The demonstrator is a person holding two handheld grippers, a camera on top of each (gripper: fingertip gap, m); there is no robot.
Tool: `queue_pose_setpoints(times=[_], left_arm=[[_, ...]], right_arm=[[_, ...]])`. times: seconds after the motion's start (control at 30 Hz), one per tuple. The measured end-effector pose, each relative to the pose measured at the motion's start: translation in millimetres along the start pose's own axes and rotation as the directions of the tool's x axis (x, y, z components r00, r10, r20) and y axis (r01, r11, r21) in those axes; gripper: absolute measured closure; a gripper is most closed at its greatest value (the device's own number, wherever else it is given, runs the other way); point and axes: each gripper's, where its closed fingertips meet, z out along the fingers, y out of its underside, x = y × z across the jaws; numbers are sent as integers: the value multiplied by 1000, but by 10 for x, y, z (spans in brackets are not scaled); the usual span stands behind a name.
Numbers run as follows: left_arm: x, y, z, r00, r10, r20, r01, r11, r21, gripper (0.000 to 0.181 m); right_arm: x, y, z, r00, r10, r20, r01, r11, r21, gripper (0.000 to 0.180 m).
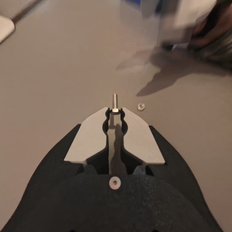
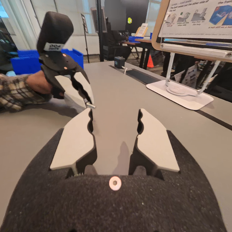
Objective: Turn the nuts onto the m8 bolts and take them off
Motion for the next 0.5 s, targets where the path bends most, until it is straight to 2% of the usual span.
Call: queue_pose_setpoints(times=[0.1,0.2,0.37,0.5], left_arm=[[108,-410,-310,988,-68,-142,106,954,280,165],[149,-626,-572,966,-95,-240,196,874,444,165],[233,-708,-749,947,-80,-312,242,816,525,165],[284,-752,-802,945,-63,-322,241,798,552,166]], right_arm=[[-137,-190,95,990,99,104,-108,991,84,119],[-351,-461,223,956,149,252,-193,968,161,133],[-685,-754,466,891,147,429,-262,939,223,152],[-811,-815,620,870,132,476,-266,937,227,158]])
